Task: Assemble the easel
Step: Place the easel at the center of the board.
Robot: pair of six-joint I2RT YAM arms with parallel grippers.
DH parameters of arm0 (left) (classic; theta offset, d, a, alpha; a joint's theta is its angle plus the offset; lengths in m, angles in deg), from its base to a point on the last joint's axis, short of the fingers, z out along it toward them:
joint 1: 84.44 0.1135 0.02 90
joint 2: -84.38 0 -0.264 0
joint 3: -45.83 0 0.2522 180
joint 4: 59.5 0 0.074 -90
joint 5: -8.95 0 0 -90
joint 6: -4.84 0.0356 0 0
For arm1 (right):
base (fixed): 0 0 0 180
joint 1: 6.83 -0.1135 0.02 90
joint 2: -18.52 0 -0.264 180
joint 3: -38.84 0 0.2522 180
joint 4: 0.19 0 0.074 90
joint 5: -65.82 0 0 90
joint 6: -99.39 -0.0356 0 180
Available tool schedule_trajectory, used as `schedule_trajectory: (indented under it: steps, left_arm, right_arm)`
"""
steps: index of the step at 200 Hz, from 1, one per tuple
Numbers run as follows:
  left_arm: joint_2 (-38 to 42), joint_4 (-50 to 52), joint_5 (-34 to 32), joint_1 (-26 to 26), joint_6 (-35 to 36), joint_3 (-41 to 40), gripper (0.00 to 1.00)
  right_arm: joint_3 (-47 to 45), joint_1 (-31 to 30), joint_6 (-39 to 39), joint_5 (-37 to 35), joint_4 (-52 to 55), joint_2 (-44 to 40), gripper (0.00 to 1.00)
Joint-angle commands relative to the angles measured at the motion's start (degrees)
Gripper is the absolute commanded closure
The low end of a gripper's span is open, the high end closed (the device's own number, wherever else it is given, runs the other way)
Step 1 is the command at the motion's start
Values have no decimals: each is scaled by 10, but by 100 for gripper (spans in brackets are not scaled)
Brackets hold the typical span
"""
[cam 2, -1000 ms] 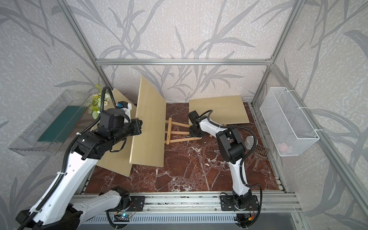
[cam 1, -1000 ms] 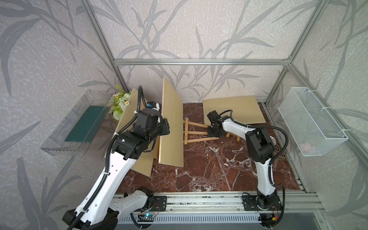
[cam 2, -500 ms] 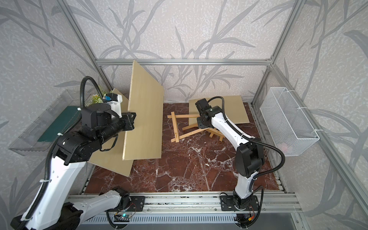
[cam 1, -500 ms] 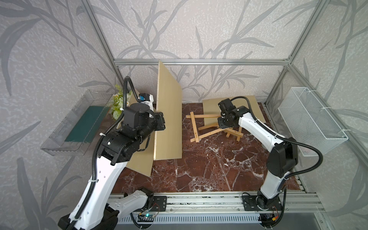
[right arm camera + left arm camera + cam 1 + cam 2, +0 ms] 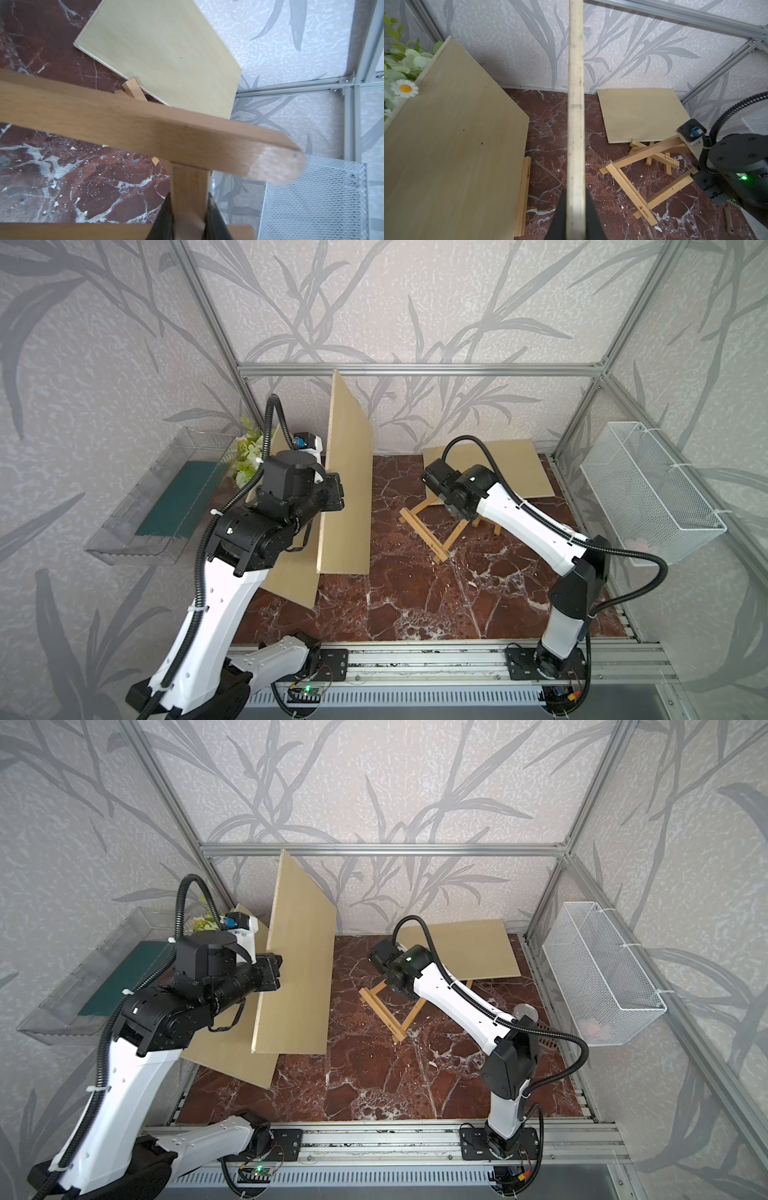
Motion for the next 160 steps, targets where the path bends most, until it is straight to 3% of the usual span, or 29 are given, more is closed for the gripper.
schedule_trajectory:
  steps: [1,43,81,117,160]
  left_arm:
    - [23,-111,-6,-1,2,40,100]
    - [24,-94,-4,-1,-1,46,100]
    - [26,-85,-8,-1,-4,47,100]
    - [24,-70,-7,-1,-6,51,100]
    - [17,-52,-6,0,-39,35,100]
  right_arm:
    - [16,-25,-12,-73,33,20,94]
    - [41,-53,-84,-73,94,77,95]
    - [113,-80,-136,-18,167,164,96]
    - [153,-95,-149,35,171,216,98]
    - [301,-88,-159,106,175,310,97]
